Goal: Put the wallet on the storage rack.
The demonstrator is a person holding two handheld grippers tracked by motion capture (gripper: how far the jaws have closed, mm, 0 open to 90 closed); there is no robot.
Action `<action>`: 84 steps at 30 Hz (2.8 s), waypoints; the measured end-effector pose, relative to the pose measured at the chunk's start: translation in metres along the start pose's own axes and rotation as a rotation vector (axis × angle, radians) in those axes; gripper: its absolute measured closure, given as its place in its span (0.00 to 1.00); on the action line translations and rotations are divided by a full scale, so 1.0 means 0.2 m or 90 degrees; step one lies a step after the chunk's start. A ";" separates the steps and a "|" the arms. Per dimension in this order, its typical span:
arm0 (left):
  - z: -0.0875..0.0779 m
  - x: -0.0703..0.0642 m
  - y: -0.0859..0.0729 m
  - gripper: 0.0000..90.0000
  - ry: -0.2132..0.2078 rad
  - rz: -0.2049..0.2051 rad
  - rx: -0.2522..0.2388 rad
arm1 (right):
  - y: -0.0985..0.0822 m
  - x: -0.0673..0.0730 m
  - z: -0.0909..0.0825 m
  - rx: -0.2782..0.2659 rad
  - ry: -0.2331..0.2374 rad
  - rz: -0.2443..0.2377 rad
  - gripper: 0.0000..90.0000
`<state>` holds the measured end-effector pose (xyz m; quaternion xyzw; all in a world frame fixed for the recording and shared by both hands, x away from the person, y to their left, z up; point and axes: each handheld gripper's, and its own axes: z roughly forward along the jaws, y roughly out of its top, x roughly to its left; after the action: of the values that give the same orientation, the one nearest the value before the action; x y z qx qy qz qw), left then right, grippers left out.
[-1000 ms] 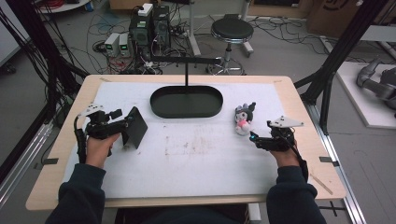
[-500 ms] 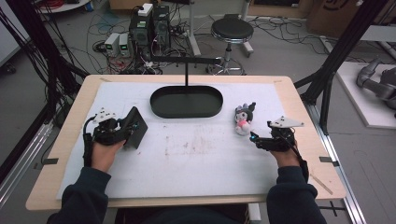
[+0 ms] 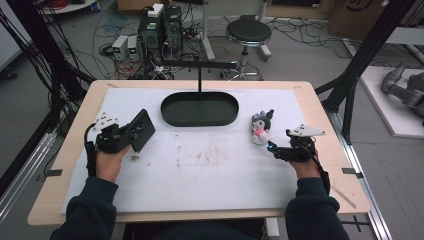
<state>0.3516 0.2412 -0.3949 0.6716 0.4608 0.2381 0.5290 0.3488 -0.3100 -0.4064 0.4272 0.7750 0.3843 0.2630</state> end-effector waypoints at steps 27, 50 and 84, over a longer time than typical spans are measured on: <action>0.45 -0.14 0.41 0.85 -0.039 0.079 -0.031 | 0.02 -0.02 -0.01 -0.026 0.014 0.015 0.20; 0.82 -0.06 0.29 0.85 0.052 0.074 -0.002 | 0.01 -0.03 0.00 -0.032 0.032 0.033 0.20; 0.85 -0.22 0.29 0.85 0.094 0.158 0.031 | 0.00 -0.02 -0.02 -0.033 0.036 0.034 0.20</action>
<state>0.4900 0.1188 -0.3901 0.7165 0.4176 0.3394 0.4440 0.3479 -0.3152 -0.4028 0.4297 0.7602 0.4229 0.2419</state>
